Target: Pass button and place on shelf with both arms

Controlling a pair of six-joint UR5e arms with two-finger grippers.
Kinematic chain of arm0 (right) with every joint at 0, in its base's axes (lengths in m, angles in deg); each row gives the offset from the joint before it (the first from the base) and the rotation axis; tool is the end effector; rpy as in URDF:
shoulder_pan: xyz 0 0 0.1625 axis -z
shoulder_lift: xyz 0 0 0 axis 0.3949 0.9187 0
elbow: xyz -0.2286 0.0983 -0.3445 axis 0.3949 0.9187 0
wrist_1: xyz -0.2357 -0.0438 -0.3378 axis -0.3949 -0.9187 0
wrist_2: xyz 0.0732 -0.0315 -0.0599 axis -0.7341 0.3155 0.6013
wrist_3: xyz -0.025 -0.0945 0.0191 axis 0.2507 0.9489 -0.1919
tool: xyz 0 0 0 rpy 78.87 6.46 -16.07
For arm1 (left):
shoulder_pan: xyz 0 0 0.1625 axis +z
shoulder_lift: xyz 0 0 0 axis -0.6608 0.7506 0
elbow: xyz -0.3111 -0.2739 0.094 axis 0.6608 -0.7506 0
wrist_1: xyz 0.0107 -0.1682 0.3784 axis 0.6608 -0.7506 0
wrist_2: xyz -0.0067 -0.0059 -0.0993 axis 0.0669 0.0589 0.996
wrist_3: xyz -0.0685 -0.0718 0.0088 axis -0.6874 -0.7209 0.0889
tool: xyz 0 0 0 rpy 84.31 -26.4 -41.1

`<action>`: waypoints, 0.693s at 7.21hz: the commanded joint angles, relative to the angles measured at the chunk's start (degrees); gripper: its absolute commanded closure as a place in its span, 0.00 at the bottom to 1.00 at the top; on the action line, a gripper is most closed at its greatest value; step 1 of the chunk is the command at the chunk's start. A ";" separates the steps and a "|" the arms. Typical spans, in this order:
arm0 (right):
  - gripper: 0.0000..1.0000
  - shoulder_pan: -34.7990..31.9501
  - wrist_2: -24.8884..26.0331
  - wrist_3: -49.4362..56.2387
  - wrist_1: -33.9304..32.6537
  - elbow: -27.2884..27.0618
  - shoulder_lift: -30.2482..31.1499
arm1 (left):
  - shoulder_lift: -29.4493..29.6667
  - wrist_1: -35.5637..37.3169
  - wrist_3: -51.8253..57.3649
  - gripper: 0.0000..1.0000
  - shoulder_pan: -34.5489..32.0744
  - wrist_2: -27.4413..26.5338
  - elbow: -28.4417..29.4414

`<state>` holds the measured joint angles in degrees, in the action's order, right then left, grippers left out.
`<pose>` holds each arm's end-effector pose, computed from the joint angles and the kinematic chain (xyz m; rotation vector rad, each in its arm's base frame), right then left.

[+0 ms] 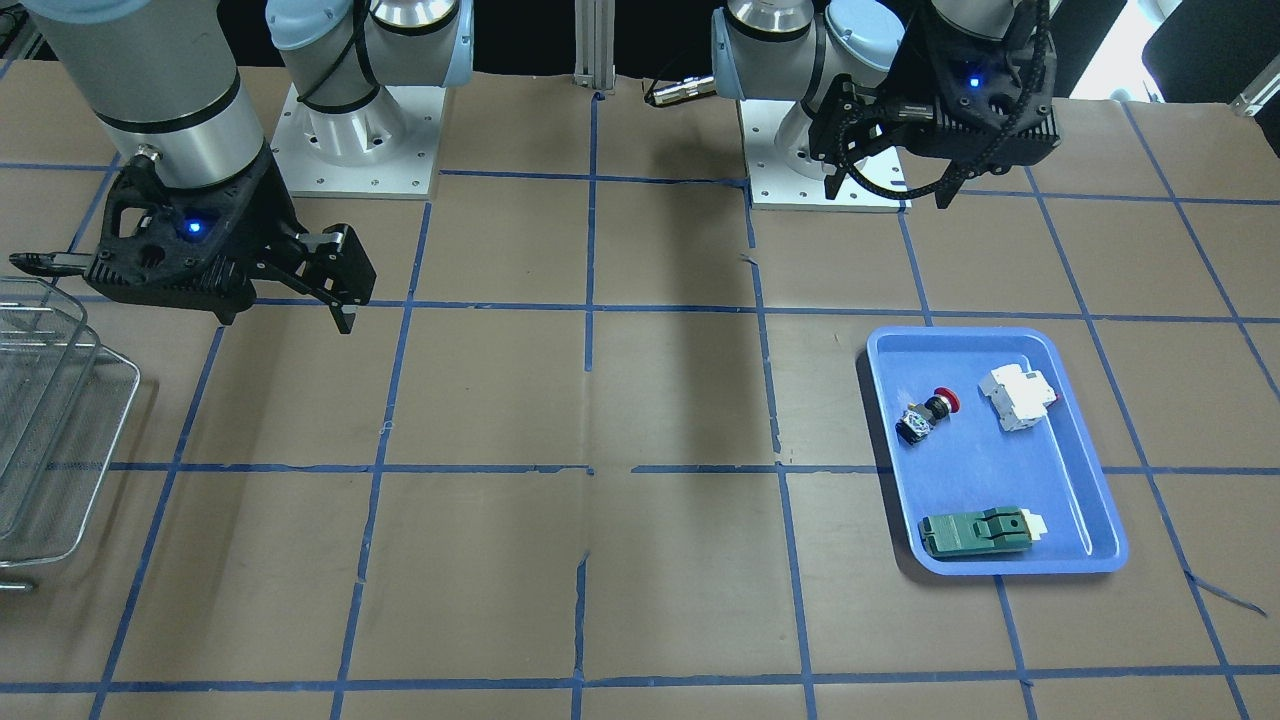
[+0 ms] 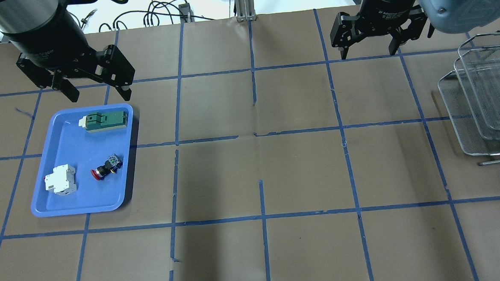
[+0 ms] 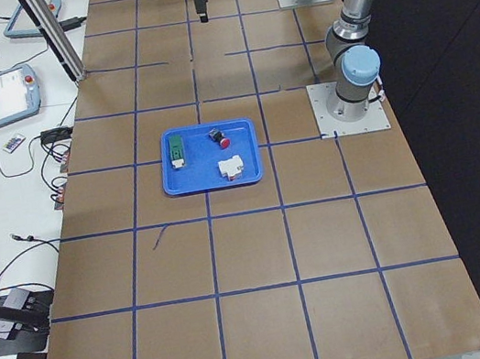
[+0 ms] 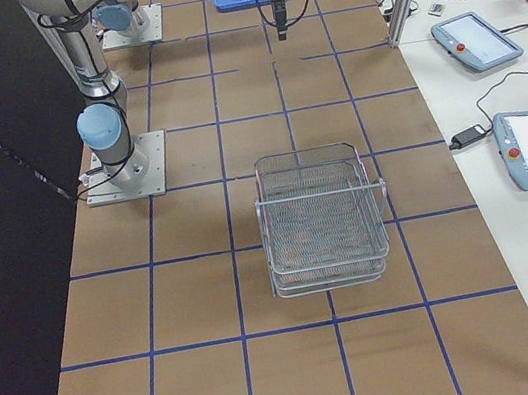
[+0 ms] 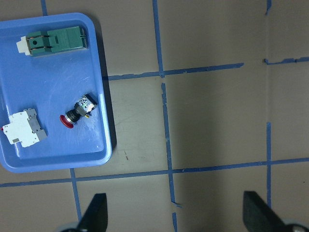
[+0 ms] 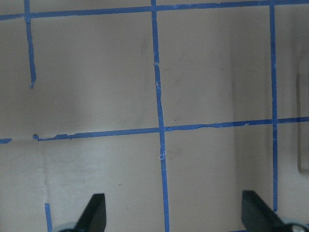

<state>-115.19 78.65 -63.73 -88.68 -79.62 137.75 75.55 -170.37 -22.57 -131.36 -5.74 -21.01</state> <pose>0.1472 -0.5409 0.4829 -0.0835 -3.0983 0.1061 -0.1320 -0.4714 0.5434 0.1202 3.1269 0.0566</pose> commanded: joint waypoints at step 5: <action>0.00 0.00 -0.09 -0.08 0.00 -0.08 0.35 | -0.09 0.09 0.01 0.00 0.00 -0.04 0.03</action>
<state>-115.19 78.57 -63.81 -88.68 -79.69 138.05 75.47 -170.28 -22.57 -131.37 -5.76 -21.01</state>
